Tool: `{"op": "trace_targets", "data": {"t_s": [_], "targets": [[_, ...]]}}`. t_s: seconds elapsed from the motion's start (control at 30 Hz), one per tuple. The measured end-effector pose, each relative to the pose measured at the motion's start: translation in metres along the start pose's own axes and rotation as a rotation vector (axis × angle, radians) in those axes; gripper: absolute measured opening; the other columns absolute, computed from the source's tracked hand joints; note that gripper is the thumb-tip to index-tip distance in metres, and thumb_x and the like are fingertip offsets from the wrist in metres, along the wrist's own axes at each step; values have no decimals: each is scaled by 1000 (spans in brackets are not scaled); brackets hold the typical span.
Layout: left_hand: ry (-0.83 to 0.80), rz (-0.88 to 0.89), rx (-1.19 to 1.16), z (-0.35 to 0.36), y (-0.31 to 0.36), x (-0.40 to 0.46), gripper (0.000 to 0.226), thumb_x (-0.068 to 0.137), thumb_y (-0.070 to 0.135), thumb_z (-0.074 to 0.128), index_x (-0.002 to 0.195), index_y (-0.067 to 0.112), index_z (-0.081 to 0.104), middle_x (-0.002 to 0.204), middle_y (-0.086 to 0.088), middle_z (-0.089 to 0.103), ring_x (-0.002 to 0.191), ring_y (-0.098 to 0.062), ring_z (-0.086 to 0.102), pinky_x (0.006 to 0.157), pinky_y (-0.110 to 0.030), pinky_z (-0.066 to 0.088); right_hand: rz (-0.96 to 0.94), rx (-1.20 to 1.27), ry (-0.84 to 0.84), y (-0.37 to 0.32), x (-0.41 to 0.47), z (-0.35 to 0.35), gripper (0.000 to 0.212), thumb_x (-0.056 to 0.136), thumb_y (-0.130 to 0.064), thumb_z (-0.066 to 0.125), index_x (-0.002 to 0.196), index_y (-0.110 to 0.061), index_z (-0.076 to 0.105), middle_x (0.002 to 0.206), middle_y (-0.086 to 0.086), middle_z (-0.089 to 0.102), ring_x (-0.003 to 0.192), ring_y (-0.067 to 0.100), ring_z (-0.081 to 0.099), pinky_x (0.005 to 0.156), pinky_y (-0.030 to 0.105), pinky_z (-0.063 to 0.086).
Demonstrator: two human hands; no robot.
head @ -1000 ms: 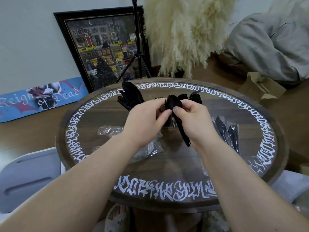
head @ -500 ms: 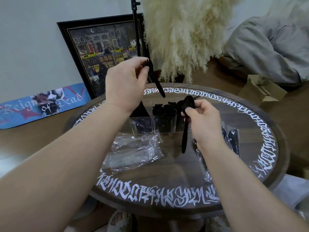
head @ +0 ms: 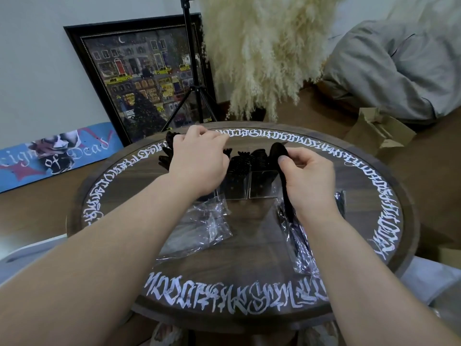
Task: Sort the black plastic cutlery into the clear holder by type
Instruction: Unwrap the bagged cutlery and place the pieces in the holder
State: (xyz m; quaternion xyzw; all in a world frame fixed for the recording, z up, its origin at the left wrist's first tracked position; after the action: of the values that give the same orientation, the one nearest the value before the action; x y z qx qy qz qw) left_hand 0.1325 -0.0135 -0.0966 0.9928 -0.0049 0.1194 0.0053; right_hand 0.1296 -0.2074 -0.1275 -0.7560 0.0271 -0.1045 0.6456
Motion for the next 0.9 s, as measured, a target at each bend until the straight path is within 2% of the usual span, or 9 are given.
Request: {"op": "trace_targets", "data": {"t_s": [0.13, 0.2, 0.27, 0.4, 0.5, 0.6, 0.67, 0.8, 0.9], "targets": [[140, 134, -258, -18, 29, -9, 48, 89, 35, 37, 132, 22, 56, 131, 6, 59, 123, -21, 45, 99, -36, 34, -33, -39, 5, -1, 3, -1, 20, 83, -9, 69, 74, -26, 64, 67, -11, 63, 59, -3, 55, 64, 16, 46], [84, 156, -443, -14, 41, -11, 42, 91, 41, 49, 127, 22, 61, 117, 7, 67, 108, -15, 58, 97, -32, 43, -39, -49, -18, 0, 3, 2, 20, 81, -10, 71, 71, -25, 62, 66, -10, 62, 60, 0, 57, 64, 19, 48], [54, 133, -610, -10, 45, -10, 28, 90, 33, 61, 114, 22, 68, 97, 11, 70, 89, -8, 64, 89, -31, 48, -44, -52, -59, -1, 2, 7, 18, 80, -12, 73, 71, -25, 64, 66, -9, 65, 64, 4, 60, 67, 25, 51], [282, 30, -728, -33, 25, -1, 10, 88, 21, 64, 91, 18, 74, 69, 16, 62, 70, -7, 62, 78, -32, 52, -70, -55, -41, -5, 0, 4, 13, 83, -16, 70, 78, -27, 70, 75, -13, 69, 75, 2, 63, 77, 23, 52], [498, -48, -722, -68, 2, 7, 14, 87, 25, 61, 87, 18, 74, 71, 12, 64, 68, -8, 64, 76, -32, 54, -77, -225, 32, -8, 4, -11, 23, 91, -16, 57, 108, -24, 69, 107, -12, 67, 100, 2, 57, 92, 21, 43], [620, -75, -809, -91, -12, 17, 16, 85, 28, 59, 83, 19, 72, 69, 7, 67, 68, -16, 68, 70, -37, 56, -41, -416, -82, -1, 7, -5, 39, 95, -13, 48, 133, -21, 54, 136, -6, 53, 121, 7, 47, 99, 20, 32], [663, -68, -808, -98, -12, 23, 15, 85, 27, 59, 84, 19, 72, 68, 10, 66, 67, -15, 68, 70, -35, 56, 4, -518, -182, 10, 6, 5, 46, 96, -15, 46, 141, -22, 45, 143, -4, 46, 127, 14, 45, 99, 23, 33], [581, 4, -669, -83, 11, 26, 16, 88, 21, 61, 95, 17, 75, 80, 16, 66, 72, -1, 62, 74, -9, 48, 89, -474, -264, 23, 5, 12, 51, 95, -16, 44, 145, -24, 39, 142, -3, 48, 121, 17, 50, 93, 25, 37], [406, 23, -517, -52, 27, 30, 21, 92, 23, 58, 104, 16, 74, 95, 4, 73, 87, -11, 66, 83, -16, 42, 102, -473, -267, 27, 6, 12, 51, 94, -17, 45, 144, -25, 40, 139, -2, 52, 118, 19, 53, 98, 30, 42]]}}
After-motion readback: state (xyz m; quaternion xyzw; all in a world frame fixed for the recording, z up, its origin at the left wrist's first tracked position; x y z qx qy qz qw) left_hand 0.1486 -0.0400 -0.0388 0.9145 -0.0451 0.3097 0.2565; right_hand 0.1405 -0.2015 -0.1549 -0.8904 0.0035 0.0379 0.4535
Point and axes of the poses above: each hand's wrist, its own x-axis towards the middle knuckle, its own z-axis out of the palm, y = z × x, the point moved 9 cm from there along x, towards the middle knuckle
